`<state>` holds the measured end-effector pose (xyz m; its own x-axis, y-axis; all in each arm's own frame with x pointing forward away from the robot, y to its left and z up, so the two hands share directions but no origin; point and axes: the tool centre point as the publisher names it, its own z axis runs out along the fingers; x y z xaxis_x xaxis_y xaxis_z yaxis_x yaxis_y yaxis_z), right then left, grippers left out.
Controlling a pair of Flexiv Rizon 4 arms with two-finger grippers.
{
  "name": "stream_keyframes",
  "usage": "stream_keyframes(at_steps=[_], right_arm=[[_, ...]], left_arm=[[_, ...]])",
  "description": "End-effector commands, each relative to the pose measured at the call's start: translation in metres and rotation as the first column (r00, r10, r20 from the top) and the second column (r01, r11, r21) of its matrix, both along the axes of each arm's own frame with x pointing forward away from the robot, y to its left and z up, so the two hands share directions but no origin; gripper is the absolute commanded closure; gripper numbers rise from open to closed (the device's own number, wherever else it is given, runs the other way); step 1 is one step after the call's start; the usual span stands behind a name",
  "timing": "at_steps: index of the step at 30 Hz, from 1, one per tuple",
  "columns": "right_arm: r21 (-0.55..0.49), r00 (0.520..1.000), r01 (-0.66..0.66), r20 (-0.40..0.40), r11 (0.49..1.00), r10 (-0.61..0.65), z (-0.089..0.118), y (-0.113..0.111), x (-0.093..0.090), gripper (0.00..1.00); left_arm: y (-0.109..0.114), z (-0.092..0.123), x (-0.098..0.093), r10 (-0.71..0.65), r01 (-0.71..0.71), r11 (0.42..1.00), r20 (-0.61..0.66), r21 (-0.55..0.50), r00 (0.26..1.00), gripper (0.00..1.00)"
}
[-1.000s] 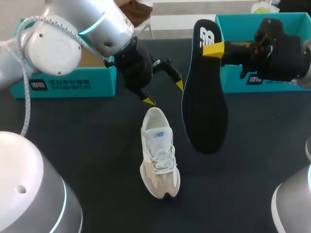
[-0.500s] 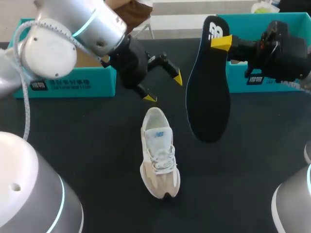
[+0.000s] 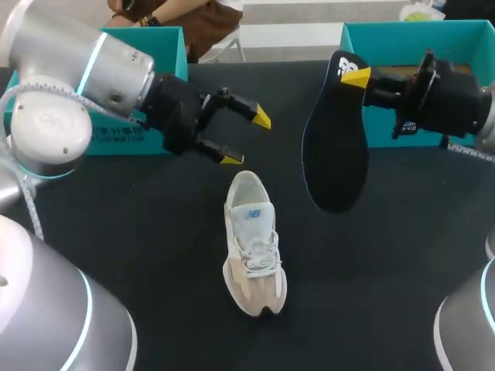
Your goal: Take the shoe out of the shoebox, open the shoe tongue, remove and reinsert the insole, then place the shoe into the shoebox
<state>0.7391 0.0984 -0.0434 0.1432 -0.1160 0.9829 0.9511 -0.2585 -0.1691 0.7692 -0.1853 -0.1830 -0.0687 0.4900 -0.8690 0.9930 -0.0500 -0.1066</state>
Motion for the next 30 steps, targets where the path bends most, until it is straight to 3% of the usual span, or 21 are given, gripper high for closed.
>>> stream_keyframes(at_steps=[1, 7, 23, 30], right_arm=[[-0.027, 0.997, -0.051, -0.056, 0.998, 0.049, -0.010, 0.013, 0.029, 1.00], [-0.038, 0.996, -0.039, -0.084, 0.999, 0.036, -0.017, 0.015, 0.035, 1.00], [-0.038, 0.996, -0.039, -0.084, 0.999, 0.036, -0.017, 0.015, 0.035, 1.00], [-0.064, 0.988, 0.061, -0.138, 0.996, -0.069, -0.040, 0.014, 0.036, 1.00]], left_arm=[[0.004, 0.000, -0.013, 0.026, -0.027, 0.997, -0.005, -0.072, 1.000, 0.00], [0.000, 0.010, -0.019, 0.049, -0.053, 0.987, -0.029, -0.154, 0.998, 0.00], [-0.003, 0.009, -0.019, 0.051, -0.050, 0.986, 0.005, -0.161, 0.999, 0.00], [-0.007, 0.028, -0.015, 0.097, -0.073, 0.935, 0.054, -0.347, 0.994, 0.00]])
